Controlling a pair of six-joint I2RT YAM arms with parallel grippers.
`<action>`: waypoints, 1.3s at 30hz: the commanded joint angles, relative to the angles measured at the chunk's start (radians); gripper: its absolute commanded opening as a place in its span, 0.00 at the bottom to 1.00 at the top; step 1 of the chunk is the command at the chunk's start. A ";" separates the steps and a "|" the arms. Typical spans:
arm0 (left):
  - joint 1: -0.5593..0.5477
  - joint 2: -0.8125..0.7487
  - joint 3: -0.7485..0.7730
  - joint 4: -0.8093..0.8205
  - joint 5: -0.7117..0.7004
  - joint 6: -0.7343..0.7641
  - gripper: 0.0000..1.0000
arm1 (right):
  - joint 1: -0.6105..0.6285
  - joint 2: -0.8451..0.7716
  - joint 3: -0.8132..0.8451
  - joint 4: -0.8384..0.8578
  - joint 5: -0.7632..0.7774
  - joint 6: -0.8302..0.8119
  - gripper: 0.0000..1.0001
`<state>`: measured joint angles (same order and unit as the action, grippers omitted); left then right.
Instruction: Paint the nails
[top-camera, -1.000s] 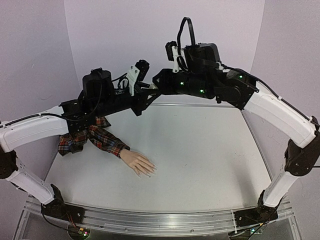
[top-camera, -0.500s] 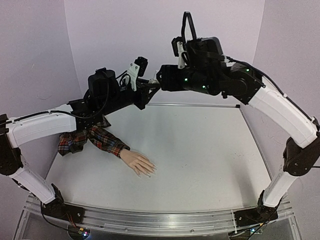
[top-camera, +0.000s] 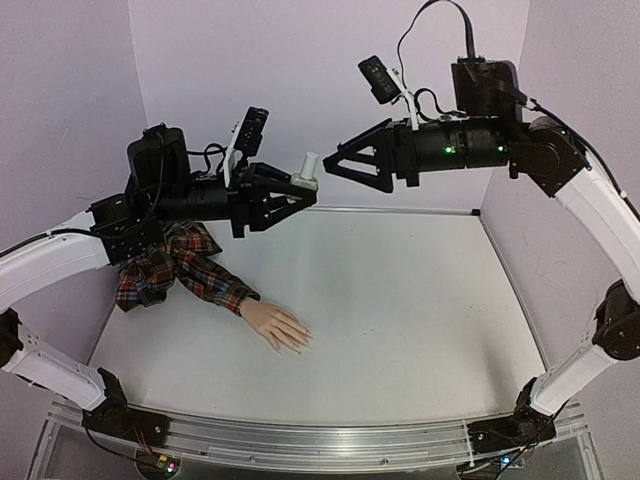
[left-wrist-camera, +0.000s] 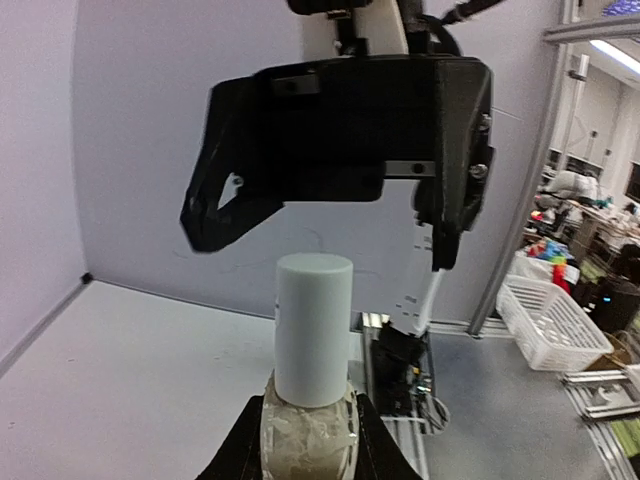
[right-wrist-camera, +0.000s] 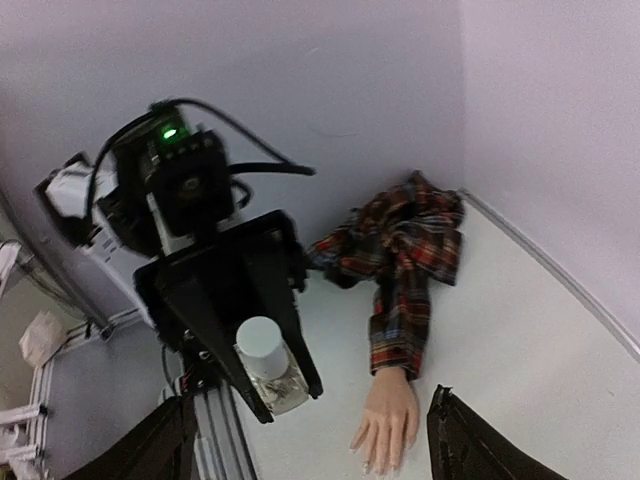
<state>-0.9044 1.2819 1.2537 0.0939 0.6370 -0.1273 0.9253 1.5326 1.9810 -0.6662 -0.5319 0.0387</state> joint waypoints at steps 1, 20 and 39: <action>-0.003 0.000 0.053 -0.003 0.268 -0.091 0.00 | -0.002 0.066 0.089 0.004 -0.351 -0.047 0.67; -0.002 0.008 0.073 0.028 0.281 -0.104 0.00 | -0.003 0.159 0.151 0.016 -0.467 0.012 0.24; -0.003 0.027 0.078 -0.074 -0.677 0.203 0.00 | 0.074 0.120 -0.016 0.032 0.646 0.381 0.00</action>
<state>-0.9171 1.2868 1.2776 -0.0455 0.3860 -0.0987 0.9620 1.6608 2.0150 -0.5794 -0.3709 0.2135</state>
